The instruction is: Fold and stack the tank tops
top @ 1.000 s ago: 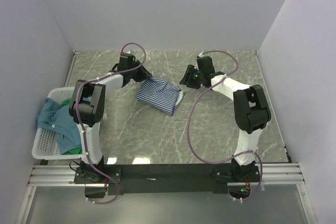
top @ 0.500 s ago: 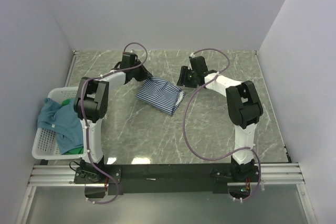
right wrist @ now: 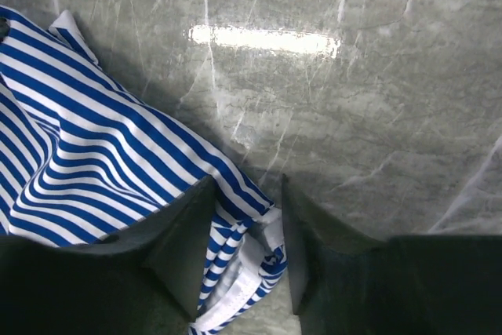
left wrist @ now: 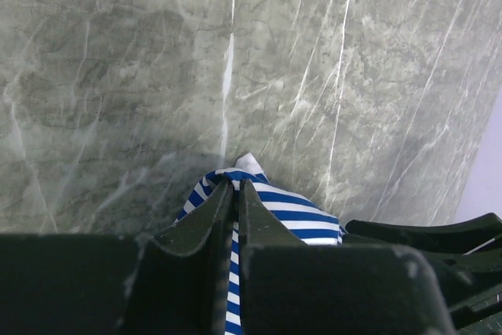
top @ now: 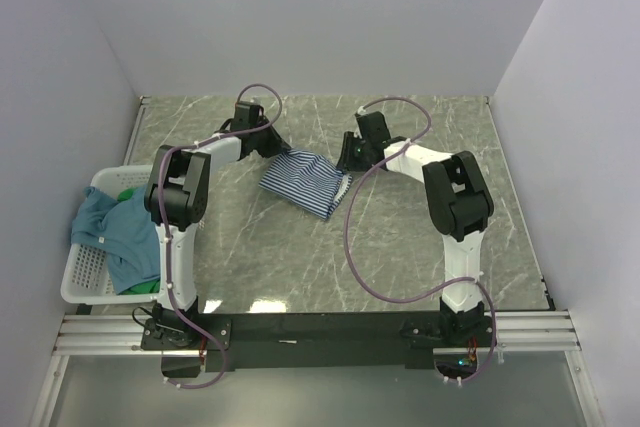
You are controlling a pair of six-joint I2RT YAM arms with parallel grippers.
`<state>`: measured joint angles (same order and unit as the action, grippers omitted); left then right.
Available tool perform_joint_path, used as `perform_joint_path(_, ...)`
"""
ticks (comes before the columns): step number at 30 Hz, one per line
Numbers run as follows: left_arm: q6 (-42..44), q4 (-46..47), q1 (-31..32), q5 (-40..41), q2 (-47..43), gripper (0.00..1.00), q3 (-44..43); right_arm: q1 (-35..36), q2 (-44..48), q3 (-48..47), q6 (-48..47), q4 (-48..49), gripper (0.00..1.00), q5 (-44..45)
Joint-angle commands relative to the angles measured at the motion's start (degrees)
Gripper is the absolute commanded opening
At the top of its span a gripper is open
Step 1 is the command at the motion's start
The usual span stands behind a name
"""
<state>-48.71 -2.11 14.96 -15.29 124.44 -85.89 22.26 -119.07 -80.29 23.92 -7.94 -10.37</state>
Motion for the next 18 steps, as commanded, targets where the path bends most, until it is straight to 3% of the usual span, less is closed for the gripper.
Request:
perform_joint_path(1, 1.5, -0.2, 0.2, -0.7, 0.1, 0.10, -2.0, 0.5, -0.6, -1.8, 0.9, 1.8, 0.38, 0.3)
perform_joint_path(3, 1.5, -0.2, 0.1, -0.7, 0.1, 0.10, -2.0, 0.4, -0.3, -1.8, 1.3, 1.9, 0.30, 0.4)
perform_joint_path(4, 1.5, 0.0, 0.1, -0.6, 0.1, 0.09, -1.7, 0.4, -0.1, -1.8, 1.7, 1.9, 0.17, 0.4)
perform_joint_path(7, 1.5, -0.1, 0.1, -0.7, -0.3, 0.09, -1.5, 0.6, 1.3, -1.6, 2.0, 1.8, 0.00, 0.7)
perform_joint_path(14, 1.8, 0.7, 0.2, 1.2, -3.1, 0.00, -0.2, 2.0, 7.9, -1.3, 1.6, 0.3, 0.00, 3.2)
perform_joint_path(18, 1.8, 0.8, 0.1, 1.6, -4.6, 0.00, 0.0, 3.3, 11.1, -1.2, 1.8, -2.2, 0.00, 5.2)
